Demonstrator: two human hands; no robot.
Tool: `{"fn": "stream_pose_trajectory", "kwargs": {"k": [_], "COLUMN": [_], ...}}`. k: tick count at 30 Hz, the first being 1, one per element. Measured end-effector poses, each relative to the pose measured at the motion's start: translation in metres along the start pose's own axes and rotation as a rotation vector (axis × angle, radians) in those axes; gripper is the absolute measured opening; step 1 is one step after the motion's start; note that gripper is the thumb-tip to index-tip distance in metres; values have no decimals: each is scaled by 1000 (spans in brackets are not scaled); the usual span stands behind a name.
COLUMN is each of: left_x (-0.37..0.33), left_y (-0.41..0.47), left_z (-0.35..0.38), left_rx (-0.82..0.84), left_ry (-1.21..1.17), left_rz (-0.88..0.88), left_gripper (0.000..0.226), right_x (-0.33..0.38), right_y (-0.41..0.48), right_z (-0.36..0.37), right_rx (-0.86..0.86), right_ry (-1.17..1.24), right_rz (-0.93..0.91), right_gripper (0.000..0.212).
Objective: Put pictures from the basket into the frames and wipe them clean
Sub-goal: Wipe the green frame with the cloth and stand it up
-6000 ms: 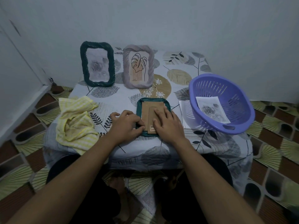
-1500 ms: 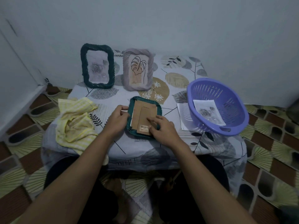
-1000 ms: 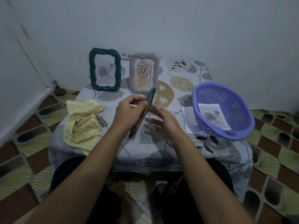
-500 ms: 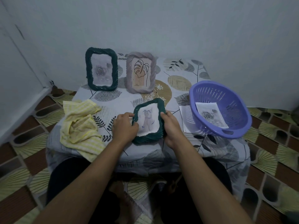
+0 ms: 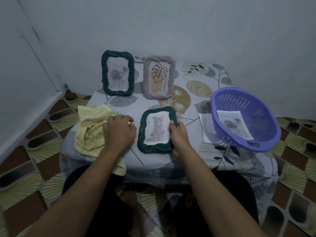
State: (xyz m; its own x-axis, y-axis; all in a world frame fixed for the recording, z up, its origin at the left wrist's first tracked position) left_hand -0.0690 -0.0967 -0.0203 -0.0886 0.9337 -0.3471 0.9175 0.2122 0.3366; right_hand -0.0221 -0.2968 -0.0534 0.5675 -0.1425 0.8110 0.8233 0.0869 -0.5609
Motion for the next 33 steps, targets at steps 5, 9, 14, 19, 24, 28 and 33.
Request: {"fn": "stream_pose_trajectory", "kwargs": {"k": [5,9,14,19,24,28,33], "left_x": [52,79,78,45,-7,-52,-49], "left_y": [-6,-9,-5,6,16,8,-2], "left_z": [-23,-16,-21,-42,-41,-36,-6], "left_rx": [-2,70,-140,-350,-269,-51,135], "left_ry": [131,69,-67,-322,-889,-525,-31], "left_rz": [-404,-507,-366,-221,-240,279,386], "left_gripper": [69,74,40,22,57,61,76], "right_x": [0,2,5,6,12,19,21], "right_y": [-3,-4,-11,-17,-25,-28,-36], "right_z": [13,21,28,36,43,40,34], "right_rx": [17,47,100,190,266,274,257], "right_ry": [26,53,100,216,266,267,163], "right_rz": [-27,-38,-35,-11,-31,-75,-146], "right_gripper": [7,11,13,10,17,14,21]}}
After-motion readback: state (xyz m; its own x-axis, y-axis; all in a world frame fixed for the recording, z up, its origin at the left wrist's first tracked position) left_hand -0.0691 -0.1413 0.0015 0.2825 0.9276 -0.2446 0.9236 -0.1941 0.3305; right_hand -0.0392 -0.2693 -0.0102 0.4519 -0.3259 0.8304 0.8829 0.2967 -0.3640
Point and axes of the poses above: each hand's wrist, its own y-axis towards the middle knuckle, its own z-axis out of the palm, x = y × z, the point moved 6 cm from there along y, towards the middle knuckle, and after that the axes turned 13 degrees about z, right-handed, at the moved point
